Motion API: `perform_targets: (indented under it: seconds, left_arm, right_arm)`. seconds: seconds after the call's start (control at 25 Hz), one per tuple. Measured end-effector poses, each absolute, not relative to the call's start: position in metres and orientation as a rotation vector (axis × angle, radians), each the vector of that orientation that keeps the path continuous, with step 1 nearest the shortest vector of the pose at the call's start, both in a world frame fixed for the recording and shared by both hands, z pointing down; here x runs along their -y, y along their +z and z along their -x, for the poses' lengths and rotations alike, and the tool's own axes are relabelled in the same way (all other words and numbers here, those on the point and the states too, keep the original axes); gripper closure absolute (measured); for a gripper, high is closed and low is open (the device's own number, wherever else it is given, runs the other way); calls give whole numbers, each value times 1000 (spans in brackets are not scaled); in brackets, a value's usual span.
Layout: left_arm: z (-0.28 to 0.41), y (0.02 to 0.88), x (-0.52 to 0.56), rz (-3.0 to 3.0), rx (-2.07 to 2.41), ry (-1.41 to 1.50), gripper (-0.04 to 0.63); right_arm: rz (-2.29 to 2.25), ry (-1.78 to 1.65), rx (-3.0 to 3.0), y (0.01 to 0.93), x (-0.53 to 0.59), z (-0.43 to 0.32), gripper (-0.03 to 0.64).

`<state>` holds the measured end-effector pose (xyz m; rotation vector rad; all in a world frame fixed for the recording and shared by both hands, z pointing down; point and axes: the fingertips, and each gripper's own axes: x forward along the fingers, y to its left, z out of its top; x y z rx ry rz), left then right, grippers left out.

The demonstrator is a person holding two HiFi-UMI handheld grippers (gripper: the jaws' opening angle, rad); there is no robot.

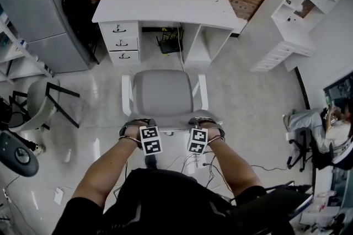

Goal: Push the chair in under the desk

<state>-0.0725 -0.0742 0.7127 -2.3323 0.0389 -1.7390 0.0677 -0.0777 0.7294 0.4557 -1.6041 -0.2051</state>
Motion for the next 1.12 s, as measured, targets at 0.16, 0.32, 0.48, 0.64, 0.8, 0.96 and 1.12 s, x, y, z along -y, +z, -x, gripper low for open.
perform_targets:
  seconds: [0.16,0.32,0.48,0.64,0.8,0.96,1.12]
  left_arm:
    - [79,715,82,2326,-16,-1730,554]
    - [85,716,94,2287,-20,-1726,557]
    - [93,716,107,2255,-6,-1721,565]
    - [96,719,118,2247,9,-1731,563]
    - [96,719,130,2227,-2,-1728,565]
    - [99,721,145,2208,-15,-1733,565]
    - [97,723,149,2216,-5,-1750,565]
  right_arm:
    - [-462,-190,1602,729,82,-62,589]
    - [-476,-180,1601,730,90,-56,589]
    - [-484,-151,1597,727,97,-48,591]
    - [-489,-131,1594,729,106,-45,591]
    - [-491,-114,1593,729,114,-45,591]
    - [-497,-113,1594,730,128,-42,591]
    - [-492,-114,1593,731,132,-45,591]
